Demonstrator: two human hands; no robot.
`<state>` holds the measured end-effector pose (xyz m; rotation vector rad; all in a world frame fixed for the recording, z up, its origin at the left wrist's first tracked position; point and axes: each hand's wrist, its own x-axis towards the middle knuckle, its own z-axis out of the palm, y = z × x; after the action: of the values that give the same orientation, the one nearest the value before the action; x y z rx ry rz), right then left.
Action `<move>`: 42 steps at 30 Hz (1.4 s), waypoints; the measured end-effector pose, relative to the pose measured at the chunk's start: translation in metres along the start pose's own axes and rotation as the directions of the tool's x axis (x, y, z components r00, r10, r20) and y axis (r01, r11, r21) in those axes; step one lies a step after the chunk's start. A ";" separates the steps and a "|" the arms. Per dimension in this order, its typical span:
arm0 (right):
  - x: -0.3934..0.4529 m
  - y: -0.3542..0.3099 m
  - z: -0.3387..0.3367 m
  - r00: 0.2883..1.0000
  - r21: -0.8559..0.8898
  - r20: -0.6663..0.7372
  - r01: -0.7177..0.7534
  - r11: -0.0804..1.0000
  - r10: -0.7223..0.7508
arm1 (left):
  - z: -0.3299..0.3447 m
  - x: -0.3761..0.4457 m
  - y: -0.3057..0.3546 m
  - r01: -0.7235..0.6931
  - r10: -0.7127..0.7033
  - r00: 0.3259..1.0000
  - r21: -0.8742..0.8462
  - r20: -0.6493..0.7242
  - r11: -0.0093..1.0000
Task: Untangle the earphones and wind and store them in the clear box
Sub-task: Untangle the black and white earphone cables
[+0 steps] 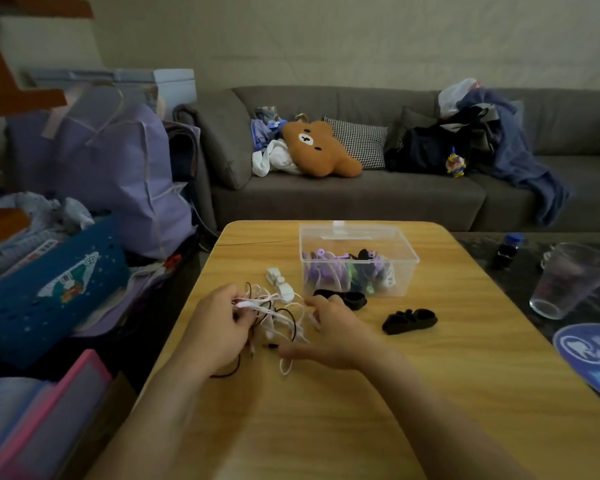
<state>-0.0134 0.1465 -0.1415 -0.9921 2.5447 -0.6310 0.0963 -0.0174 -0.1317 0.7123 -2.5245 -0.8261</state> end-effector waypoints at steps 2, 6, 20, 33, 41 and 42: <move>0.001 0.001 -0.003 1.000 -0.022 -0.007 0.000 1.000 0.000 | -0.004 0.001 -0.002 0.031 -0.032 0.999 -0.060 -0.022 0.998; -0.005 0.006 -0.007 1.000 0.199 -0.006 0.023 0.980 -0.023 | -0.006 0.000 -0.005 0.100 -0.104 0.993 -0.069 -0.053 0.993; -0.033 0.030 -0.061 0.916 0.894 -0.352 0.268 0.358 0.194 | -0.011 -0.010 0.037 0.219 -0.212 0.975 -0.381 0.061 0.898; -0.059 0.011 -0.073 0.907 0.626 -0.278 0.421 0.657 -0.316 | 0.026 -0.035 0.085 -0.278 0.309 0.951 -0.525 -0.031 0.804; -0.066 0.030 -0.089 0.931 0.523 -0.329 0.321 0.789 -0.161 | 0.022 -0.016 0.066 -0.185 0.125 0.973 -0.335 -0.192 0.924; -0.066 0.033 -0.088 0.931 0.497 -0.335 0.304 0.813 -0.143 | 0.017 -0.013 0.063 -0.151 0.072 0.976 -0.399 -0.207 0.905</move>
<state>-0.0253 0.2390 -0.0741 -1.0491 2.2491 -1.5659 0.0764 0.0414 -0.1073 0.4719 -2.1013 -1.1456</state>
